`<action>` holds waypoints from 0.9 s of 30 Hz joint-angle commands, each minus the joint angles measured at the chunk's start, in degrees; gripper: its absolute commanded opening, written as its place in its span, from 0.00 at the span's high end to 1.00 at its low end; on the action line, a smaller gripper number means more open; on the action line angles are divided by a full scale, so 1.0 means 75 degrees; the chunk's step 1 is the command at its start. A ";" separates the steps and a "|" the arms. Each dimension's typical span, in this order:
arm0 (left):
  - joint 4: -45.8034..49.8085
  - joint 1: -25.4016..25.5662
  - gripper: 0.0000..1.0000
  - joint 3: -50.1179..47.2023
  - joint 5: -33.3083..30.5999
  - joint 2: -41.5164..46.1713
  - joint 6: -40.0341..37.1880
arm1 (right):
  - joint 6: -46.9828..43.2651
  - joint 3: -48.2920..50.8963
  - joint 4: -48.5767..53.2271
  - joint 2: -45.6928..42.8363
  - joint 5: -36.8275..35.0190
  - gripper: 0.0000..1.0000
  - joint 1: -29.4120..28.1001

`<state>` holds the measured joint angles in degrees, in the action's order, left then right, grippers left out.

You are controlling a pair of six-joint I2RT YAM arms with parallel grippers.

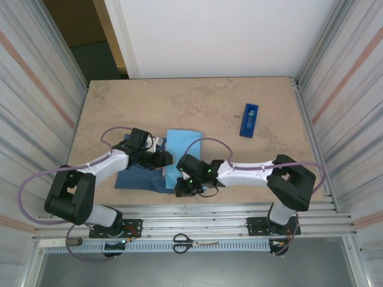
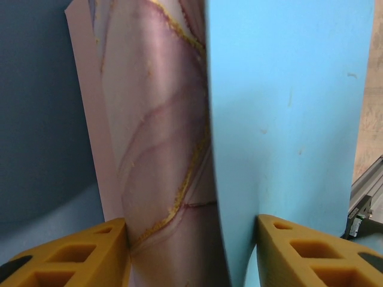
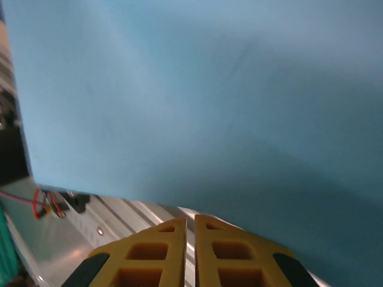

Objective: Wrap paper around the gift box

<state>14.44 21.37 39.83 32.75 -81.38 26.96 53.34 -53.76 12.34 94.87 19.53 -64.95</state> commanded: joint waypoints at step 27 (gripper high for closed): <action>0.0231 -0.0024 0.53 -0.0354 -0.0054 -0.0070 -0.0009 | -0.0496 -0.1209 -0.0821 0.0713 -0.0717 0.86 -0.0382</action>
<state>13.19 21.10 39.18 33.54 -81.30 27.20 50.52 -61.28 7.73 97.12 13.50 -65.67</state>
